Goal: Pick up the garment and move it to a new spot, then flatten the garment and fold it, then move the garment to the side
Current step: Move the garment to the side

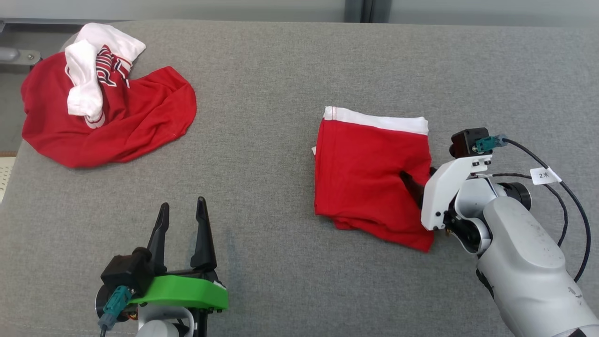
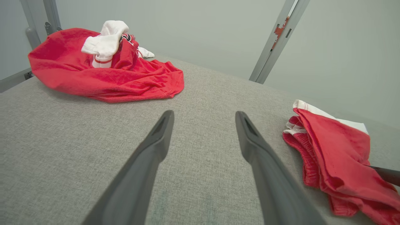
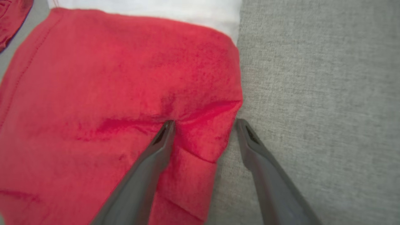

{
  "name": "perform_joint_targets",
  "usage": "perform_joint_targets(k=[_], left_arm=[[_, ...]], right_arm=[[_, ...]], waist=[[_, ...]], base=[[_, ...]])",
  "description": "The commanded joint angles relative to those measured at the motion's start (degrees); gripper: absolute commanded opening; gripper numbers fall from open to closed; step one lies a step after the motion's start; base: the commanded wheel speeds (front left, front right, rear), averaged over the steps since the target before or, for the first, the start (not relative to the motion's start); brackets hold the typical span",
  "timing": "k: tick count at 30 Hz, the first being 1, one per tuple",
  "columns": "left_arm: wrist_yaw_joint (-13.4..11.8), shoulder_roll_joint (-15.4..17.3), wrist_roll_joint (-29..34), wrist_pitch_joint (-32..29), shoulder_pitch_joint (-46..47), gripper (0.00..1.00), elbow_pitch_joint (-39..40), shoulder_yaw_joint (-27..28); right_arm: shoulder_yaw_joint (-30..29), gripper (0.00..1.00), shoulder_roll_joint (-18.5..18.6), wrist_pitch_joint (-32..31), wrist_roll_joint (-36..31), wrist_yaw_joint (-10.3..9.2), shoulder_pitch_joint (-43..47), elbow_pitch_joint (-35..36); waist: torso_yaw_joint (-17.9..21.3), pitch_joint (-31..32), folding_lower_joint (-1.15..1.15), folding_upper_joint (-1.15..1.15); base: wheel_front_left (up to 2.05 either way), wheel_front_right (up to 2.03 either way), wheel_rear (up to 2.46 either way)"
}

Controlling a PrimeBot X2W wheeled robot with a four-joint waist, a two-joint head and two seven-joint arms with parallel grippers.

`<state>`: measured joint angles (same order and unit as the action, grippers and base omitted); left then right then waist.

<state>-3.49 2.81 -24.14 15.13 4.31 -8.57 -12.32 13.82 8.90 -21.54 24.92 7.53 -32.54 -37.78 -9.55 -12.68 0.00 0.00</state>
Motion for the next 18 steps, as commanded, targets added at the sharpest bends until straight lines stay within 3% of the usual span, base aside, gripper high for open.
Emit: perform_joint_targets(k=[1, 2, 4, 5, 11, 18], left_arm=[[-0.13, 0.16, -0.07, 0.02, 0.74, 1.0, 0.17, 0.07], [-0.17, 0.16, -0.08, 0.02, 0.77, 1.0, 0.17, 0.04], [-0.18, 0.16, 0.05, 0.02, 0.97, 1.0, 0.26, -0.07], [-0.03, 0.16, 0.26, 0.02, 1.13, 1.0, 0.29, -0.11], [0.6, 0.16, 1.92, 0.02, 1.82, 1.0, 0.53, 0.22], [1.78, 0.18, 4.21, 0.02, 3.25, 1.0, 0.93, 1.94]], right_arm=[[0.83, 0.73, -0.18, -0.53, 0.6, -0.08, -0.35, -1.08], [1.24, 0.5, -0.17, -0.49, 0.76, -0.08, -0.52, -1.48], [1.97, 0.28, -0.14, -0.12, 0.95, -0.08, -1.06, -2.34], [2.38, 0.0, -0.19, 0.21, 0.94, -0.08, -1.35, -2.64], [4.31, 0.0, 0.42, 3.76, 1.92, -0.09, -3.55, -2.62], [6.77, 0.0, 3.25, 8.27, 4.23, -0.08, -6.02, -1.65]], waist=[[-0.35, -0.39, 0.0, 0.0], [-0.36, -0.45, 0.0, 0.0], [-0.32, -0.59, 0.0, 0.0], [-0.22, -0.68, 0.0, 0.0], [2.5, -1.32, 0.0, 0.0], [11.49, -3.47, 0.0, 0.0]], base=[[0.0, 0.0, 0.0], [0.0, 0.0, 0.0], [0.0, 0.0, 0.0], [0.0, 0.0, 0.0], [0.0, 0.0, 0.0], [0.0, 0.0, 0.0]])
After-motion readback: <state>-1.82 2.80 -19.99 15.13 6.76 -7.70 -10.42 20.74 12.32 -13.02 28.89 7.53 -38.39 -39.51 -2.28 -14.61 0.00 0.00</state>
